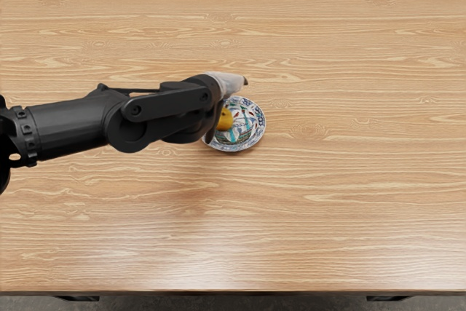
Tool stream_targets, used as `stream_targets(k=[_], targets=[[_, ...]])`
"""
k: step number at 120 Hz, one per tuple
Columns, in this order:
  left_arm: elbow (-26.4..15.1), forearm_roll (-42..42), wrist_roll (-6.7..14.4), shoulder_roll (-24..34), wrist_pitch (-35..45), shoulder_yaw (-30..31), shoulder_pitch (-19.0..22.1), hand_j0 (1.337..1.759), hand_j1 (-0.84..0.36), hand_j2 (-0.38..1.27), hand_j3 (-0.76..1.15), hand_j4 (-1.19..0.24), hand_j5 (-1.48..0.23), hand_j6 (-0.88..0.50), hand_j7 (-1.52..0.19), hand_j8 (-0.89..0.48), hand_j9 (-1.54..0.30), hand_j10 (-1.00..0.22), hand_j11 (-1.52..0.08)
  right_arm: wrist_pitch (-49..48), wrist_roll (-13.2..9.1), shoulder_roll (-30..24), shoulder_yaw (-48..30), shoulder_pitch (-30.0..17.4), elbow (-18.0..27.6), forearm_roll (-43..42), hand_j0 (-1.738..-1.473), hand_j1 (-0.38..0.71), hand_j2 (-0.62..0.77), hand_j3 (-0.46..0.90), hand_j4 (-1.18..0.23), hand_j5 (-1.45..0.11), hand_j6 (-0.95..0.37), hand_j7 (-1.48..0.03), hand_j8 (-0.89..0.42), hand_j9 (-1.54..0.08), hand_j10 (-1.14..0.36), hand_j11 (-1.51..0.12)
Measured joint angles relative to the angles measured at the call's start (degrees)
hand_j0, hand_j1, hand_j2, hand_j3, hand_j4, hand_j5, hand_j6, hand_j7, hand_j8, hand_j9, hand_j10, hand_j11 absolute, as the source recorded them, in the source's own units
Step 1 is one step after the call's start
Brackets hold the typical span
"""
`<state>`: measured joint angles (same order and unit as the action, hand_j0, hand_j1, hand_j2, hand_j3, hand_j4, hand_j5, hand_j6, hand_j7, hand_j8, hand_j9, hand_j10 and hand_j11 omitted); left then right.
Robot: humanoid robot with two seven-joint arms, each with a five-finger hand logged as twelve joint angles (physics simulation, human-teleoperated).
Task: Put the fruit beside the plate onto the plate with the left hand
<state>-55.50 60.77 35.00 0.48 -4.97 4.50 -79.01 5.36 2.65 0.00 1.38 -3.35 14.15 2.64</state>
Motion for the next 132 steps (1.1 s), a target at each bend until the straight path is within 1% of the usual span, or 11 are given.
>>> stream_targets(k=[8, 29, 46, 55, 65, 70, 84, 97, 102, 113, 132], targets=[[-1.1, -3.4, 0.0, 2.5, -0.2, -0.3, -0.1, 1.658, 0.3, 0.03, 0.0, -0.05, -0.06, -0.04, -0.06, -0.05, -0.06, -0.05, -0.06, 0.0, 0.0, 0.0, 0.0, 0.0, 0.0, 0.0, -1.658, -0.32, 0.0, 0.0, -0.02, -0.03, -0.02, -0.03, -0.02, -0.03, -0.02, -0.03], [-6.3, -10.3, 0.0, 10.6, -2.7, -3.6, 0.3, 1.658, 0.33, 0.01, 0.0, -0.02, -0.03, -0.02, -0.03, -0.02, -0.03, -0.02, -0.02, 0.0, 0.0, 0.0, 0.0, 0.0, 0.0, 0.0, -1.658, -0.32, 0.0, 0.0, -0.02, -0.03, -0.02, -0.03, -0.02, -0.03, -0.02, -0.03], [-10.2, -17.9, 0.0, 20.2, -6.6, -6.3, 0.7, 1.658, 0.34, 0.01, 0.0, -0.01, -0.01, -0.01, -0.01, -0.01, -0.01, -0.01, -0.01, 0.0, 0.0, 0.0, 0.0, 0.0, 0.0, 0.0, -1.658, -0.32, 0.0, 0.0, -0.02, -0.03, -0.02, -0.03, -0.02, -0.03, -0.02, -0.03], [-11.3, -23.8, 0.0, 25.8, -10.6, -7.6, 0.9, 1.658, 0.34, 0.01, 0.0, -0.01, -0.01, -0.01, -0.01, -0.01, -0.01, -0.01, -0.01, 0.0, 0.0, 0.0, -0.1, 0.0, 0.0, 0.0, -1.658, -0.32, 0.0, 0.0, -0.02, -0.03, -0.02, -0.03, -0.02, -0.03, -0.02, -0.03], [-11.8, -28.5, 0.0, 28.9, -14.8, -9.2, 1.5, 1.658, 0.35, 0.0, 0.0, -0.01, -0.01, -0.01, -0.01, -0.01, -0.01, -0.01, -0.01, 0.0, 0.0, 0.0, -0.1, 0.0, 0.1, 0.0, -1.658, -0.32, 0.0, 0.0, -0.02, -0.03, -0.02, -0.03, -0.02, -0.03, -0.02, -0.03], [-11.9, -30.3, 0.0, 29.4, -16.0, -10.1, 2.2, 1.658, 0.35, 0.0, 0.0, -0.01, 0.0, -0.01, 0.0, -0.01, 0.0, -0.01, 0.0, 0.0, 0.0, 0.0, -0.1, 0.0, 0.1, 0.0, -1.658, -0.32, 0.0, 0.0, -0.02, -0.03, -0.02, -0.03, -0.02, -0.03, -0.02, -0.03], [-12.1, -34.4, 0.0, 33.3, -21.5, -12.7, 3.3, 1.658, 0.35, 0.0, 0.0, 0.0, 0.0, 0.0, 0.0, 0.0, 0.0, 0.0, 0.0, 0.0, 0.0, 0.0, -0.1, 0.0, 0.2, 0.0, -1.658, -0.32, 0.0, 0.0, -0.02, -0.03, -0.02, -0.03, -0.02, -0.03, -0.02, -0.03], [-12.1, -39.2, 0.0, 37.0, -26.9, -14.4, 3.4, 1.658, 0.35, 0.0, 0.0, 0.0, 0.0, 0.0, 0.0, 0.0, 0.0, 0.0, 0.0, 0.0, 0.0, 0.0, -0.1, 0.0, 0.3, 0.0, -1.658, -0.32, 0.0, 0.0, -0.02, -0.03, -0.02, -0.03, -0.02, -0.03, -0.02, -0.03], [-12.0, -40.6, 0.0, 37.8, -27.9, -14.7, 3.5, 1.658, 0.35, 0.0, 0.0, 0.0, 0.0, 0.0, 0.0, 0.0, 0.0, 0.0, 0.0, 0.0, 0.0, 0.0, -0.1, 0.0, 0.3, 0.0, -1.658, -0.32, 0.0, 0.0, -0.02, -0.03, -0.02, -0.03, -0.02, -0.03, -0.02, -0.03], [-11.7, -43.8, 0.0, 41.3, -29.2, -15.0, 3.9, 1.658, 0.35, 0.0, 0.0, 0.0, 0.0, 0.0, 0.0, 0.0, 0.0, 0.0, 0.0, 0.0, 0.0, 0.0, -0.1, 0.0, 0.3, 0.1, -1.658, -0.32, 0.0, 0.0, -0.02, -0.03, -0.02, -0.03, -0.02, -0.03, -0.02, -0.03], [-10.9, -46.9, 0.0, 41.8, -29.9, -15.8, 4.0, 1.658, 0.35, 0.0, 0.0, 0.0, 0.0, 0.0, 0.0, 0.0, 0.0, 0.0, 0.0, 0.0, 0.0, 0.0, -0.1, 0.0, 0.5, 0.0, -1.658, -0.32, 0.0, 0.0, -0.02, -0.03, -0.02, -0.03, -0.02, -0.03, -0.02, -0.03]])
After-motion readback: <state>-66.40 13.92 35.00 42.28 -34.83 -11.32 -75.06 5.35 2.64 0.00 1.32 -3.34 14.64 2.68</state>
